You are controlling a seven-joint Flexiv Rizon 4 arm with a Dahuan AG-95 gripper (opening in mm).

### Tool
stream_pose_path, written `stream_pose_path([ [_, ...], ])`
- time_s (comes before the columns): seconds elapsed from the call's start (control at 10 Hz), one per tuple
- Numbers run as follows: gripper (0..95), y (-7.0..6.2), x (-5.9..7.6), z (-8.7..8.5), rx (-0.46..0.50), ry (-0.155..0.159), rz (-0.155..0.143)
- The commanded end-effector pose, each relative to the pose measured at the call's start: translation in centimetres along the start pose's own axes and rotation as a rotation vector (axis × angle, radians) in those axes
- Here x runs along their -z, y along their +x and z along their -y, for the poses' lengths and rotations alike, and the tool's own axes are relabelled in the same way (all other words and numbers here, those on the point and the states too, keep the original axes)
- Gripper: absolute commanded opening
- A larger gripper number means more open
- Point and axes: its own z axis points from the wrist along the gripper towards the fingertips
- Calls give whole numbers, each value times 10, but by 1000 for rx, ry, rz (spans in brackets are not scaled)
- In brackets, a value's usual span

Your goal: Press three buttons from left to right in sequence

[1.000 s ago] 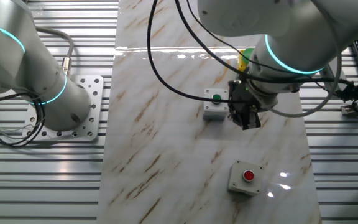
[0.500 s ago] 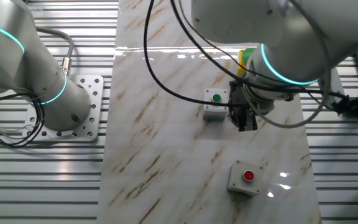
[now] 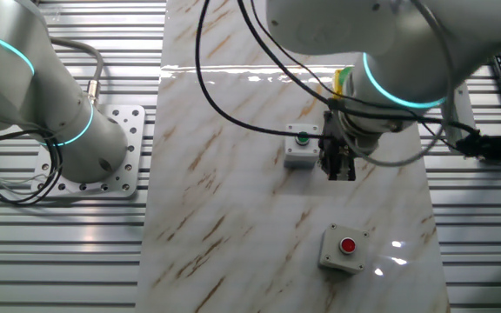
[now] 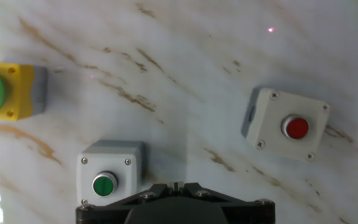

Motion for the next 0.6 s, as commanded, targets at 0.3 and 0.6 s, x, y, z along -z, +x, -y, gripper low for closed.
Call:
stream_pose_path([
  [0.3, 0, -2, 0, 1, -57, 41, 28],
  [0.6, 0, -2, 0, 1, -55, 46, 27],
])
